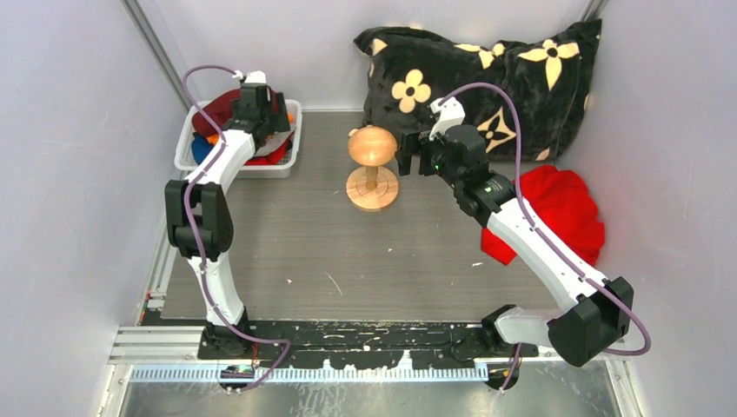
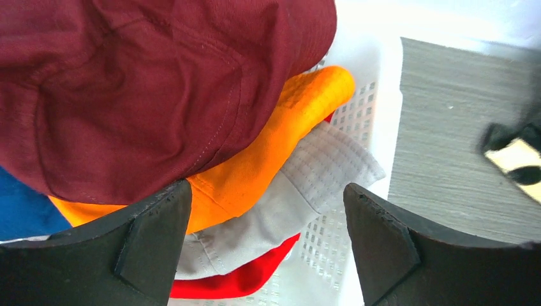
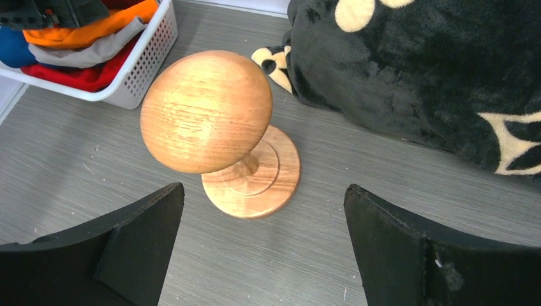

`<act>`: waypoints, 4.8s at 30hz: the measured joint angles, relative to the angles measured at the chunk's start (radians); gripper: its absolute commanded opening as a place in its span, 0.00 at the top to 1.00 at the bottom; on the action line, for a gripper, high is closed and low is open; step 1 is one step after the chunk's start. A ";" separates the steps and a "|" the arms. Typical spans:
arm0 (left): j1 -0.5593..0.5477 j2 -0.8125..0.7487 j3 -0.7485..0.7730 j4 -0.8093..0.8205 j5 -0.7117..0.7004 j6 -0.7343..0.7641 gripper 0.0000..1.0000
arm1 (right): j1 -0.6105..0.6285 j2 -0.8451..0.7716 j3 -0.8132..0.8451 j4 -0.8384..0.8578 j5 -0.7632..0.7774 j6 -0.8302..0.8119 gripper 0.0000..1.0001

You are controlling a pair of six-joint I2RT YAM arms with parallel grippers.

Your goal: Stack the hats

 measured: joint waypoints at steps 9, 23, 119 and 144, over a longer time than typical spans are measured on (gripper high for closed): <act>-0.004 -0.071 -0.002 0.035 0.029 0.021 0.12 | 0.000 0.026 0.000 0.000 -0.004 0.003 0.00; -0.004 0.005 0.049 0.063 0.024 0.146 0.12 | -0.004 0.026 -0.003 0.007 -0.004 -0.002 0.00; -0.549 -0.052 0.529 -0.569 0.405 0.369 1.00 | -0.201 -0.176 -0.060 0.052 -0.050 0.038 0.00; -0.550 0.040 0.483 -0.444 0.425 0.336 0.34 | -0.236 -0.123 -0.109 0.082 -0.109 0.072 0.00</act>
